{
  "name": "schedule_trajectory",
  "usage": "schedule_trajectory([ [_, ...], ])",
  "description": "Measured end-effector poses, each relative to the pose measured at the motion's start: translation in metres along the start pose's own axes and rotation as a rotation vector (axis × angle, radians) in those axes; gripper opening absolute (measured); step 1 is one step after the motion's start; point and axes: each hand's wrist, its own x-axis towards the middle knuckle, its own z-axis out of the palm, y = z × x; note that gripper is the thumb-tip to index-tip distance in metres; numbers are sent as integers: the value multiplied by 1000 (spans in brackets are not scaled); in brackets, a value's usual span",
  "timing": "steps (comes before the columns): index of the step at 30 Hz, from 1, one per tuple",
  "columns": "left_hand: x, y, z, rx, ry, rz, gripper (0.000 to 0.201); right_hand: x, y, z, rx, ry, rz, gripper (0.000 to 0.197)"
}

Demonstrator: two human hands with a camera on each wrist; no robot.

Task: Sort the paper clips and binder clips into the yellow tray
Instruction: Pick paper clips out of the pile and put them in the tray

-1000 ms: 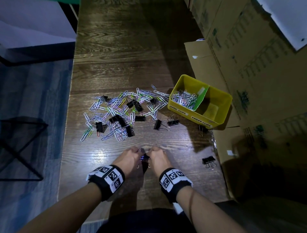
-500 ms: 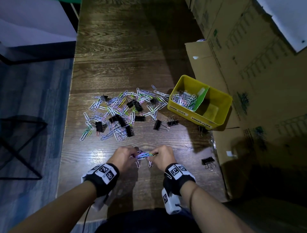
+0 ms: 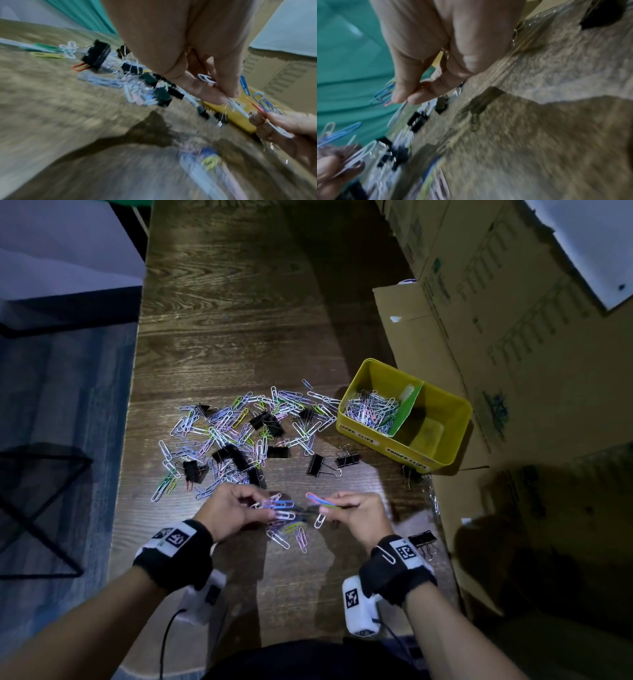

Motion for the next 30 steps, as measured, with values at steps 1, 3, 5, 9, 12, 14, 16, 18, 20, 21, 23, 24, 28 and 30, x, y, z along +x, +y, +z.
schedule_trajectory([
  [1,5,13,0,-8,0,17,14,0,-9,-6,31,24,-14,21],
  [3,19,44,1,5,-3,74,13,-2,-30,-18,86,84,-61,22],
  [5,37,78,8,17,-5,151,13,-4,-54,-30,156,132,-109,25],
  [9,81,136,33,16,19,264,13,0,-100,-54,212,237,-248,31],
  [12,119,158,59,143,97,256,17,13,-124,-71,209,295,-289,23],
  [14,138,165,75,312,123,251,17,23,-136,-78,182,322,-312,22],
  [16,149,167,88,493,64,239,12,39,-144,-84,147,346,-314,28],
  [18,155,167,95,616,-34,247,18,60,-150,-89,57,361,-279,31],
  [20,155,165,95,637,-71,261,17,83,-150,-92,-106,413,-245,28],
  [21,153,164,93,622,-62,268,15,93,-148,-93,-201,437,-229,26],
  [23,146,163,87,581,-7,301,14,106,-146,-93,-402,460,-211,23],
  [24,140,161,82,563,32,327,14,110,-145,-91,-510,439,-208,23],
  [28,114,143,60,472,112,358,13,116,-147,-82,-818,206,-135,31],
  [30,100,123,49,495,67,351,12,110,-150,-76,-931,95,-177,39],
])
